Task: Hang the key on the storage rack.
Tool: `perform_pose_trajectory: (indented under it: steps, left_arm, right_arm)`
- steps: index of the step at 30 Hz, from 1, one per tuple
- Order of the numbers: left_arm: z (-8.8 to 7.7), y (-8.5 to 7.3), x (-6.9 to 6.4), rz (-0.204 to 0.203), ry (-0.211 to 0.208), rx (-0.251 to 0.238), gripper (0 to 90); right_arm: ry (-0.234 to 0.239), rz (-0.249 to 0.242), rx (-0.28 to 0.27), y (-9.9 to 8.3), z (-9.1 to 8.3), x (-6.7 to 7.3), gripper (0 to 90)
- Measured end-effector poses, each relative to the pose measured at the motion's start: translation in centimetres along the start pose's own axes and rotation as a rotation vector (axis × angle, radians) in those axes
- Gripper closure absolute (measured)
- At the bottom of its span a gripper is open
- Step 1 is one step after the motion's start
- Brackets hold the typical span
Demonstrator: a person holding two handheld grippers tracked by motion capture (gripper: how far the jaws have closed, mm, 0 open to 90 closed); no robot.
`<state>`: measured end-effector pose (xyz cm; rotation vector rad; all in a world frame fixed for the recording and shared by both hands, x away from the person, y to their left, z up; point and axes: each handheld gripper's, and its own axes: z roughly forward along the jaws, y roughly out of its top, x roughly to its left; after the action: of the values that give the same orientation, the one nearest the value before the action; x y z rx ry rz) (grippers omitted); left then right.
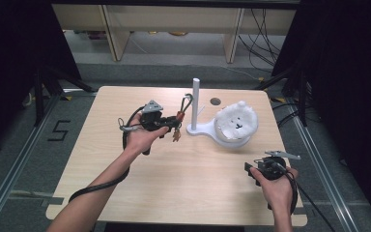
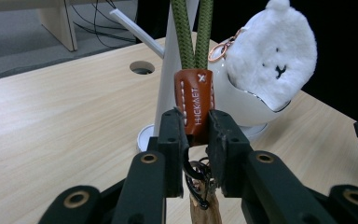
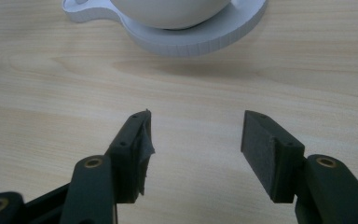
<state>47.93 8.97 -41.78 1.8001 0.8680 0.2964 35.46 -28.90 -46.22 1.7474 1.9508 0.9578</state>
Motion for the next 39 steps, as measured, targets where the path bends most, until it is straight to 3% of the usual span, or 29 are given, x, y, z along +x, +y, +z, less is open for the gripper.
perform_pose_trajectory:
  steps: [5, 6, 16, 20, 24, 25, 26, 27, 30, 31, 32, 33, 35, 36, 39]
  left_arm:
    - [0.5, 0.0, 0.0, -0.006, 0.007, 0.006, 75.0]
    - [0.6, 0.0, 0.0, -0.007, 0.008, 0.006, 75.0]
    - [1.7, -0.3, 0.1, -0.007, 0.032, 0.008, 73.4]
    - [2.2, -0.3, 0.1, -0.007, 0.046, 0.012, 72.6]
    - [2.2, -0.4, 0.2, 0.017, 0.055, 0.038, 69.7]
    - [2.1, -0.6, 0.2, 0.038, 0.063, 0.045, 68.3]
    - [2.0, -0.6, 0.2, 0.051, 0.069, 0.049, 66.8]
    - [1.7, -0.7, 0.3, 0.062, 0.071, 0.055, 65.9]
    - [0.7, -1.0, 0.5, 0.096, 0.085, 0.068, 62.3]
    - [0.2, -1.1, 0.5, 0.113, 0.093, 0.077, 60.9]
    - [-0.2, -1.2, 0.5, 0.122, 0.101, 0.076, 58.9]
    - [-0.7, -1.2, 0.7, 0.148, 0.106, 0.088, 57.3]
    - [-1.8, -1.5, 0.6, 0.162, 0.119, 0.081, 53.3]
    - [-2.4, -1.7, 0.7, 0.174, 0.123, 0.084, 51.3]
    - [-4.1, -2.2, 0.7, 0.177, 0.144, 0.071, 45.8]
  right_arm:
    - [0.009, 0.012, 0.000, 0.0, -0.1, 0.1, 43.9]
    - [-0.005, 0.003, 0.002, 0.0, 0.0, 0.0, 43.9]
    - [0.018, -0.012, -0.004, 0.0, 0.0, 0.0, 43.8]
    - [-0.001, 0.003, 0.000, 0.0, 0.0, 0.0, 43.7]
    - [-0.002, 0.000, -0.005, 0.0, 0.0, 0.0, 43.5]
    - [-0.002, -0.001, -0.005, 0.0, -0.1, 0.0, 43.4]
    - [-0.005, -0.045, -0.014, -0.1, 0.0, -0.3, 43.3]
    - [-0.005, -0.044, -0.015, -0.1, 0.0, -0.3, 43.2]
    - [0.023, 0.019, -0.026, -0.1, 0.1, 0.1, 43.0]
    - [0.018, 0.019, -0.026, -0.1, 0.0, 0.1, 43.1]
    - [-0.002, -0.034, -0.019, 0.0, -0.2, -0.3, 43.1]
    - [0.006, -0.004, -0.008, 0.0, -0.2, -0.1, 43.1]
    - [0.009, -0.001, -0.008, 0.0, -0.2, -0.1, 43.1]
    - [0.020, 0.040, 0.001, 0.0, -0.2, 0.2, 43.0]
    - [0.021, 0.016, -0.031, -0.1, 0.1, 0.1, 42.7]
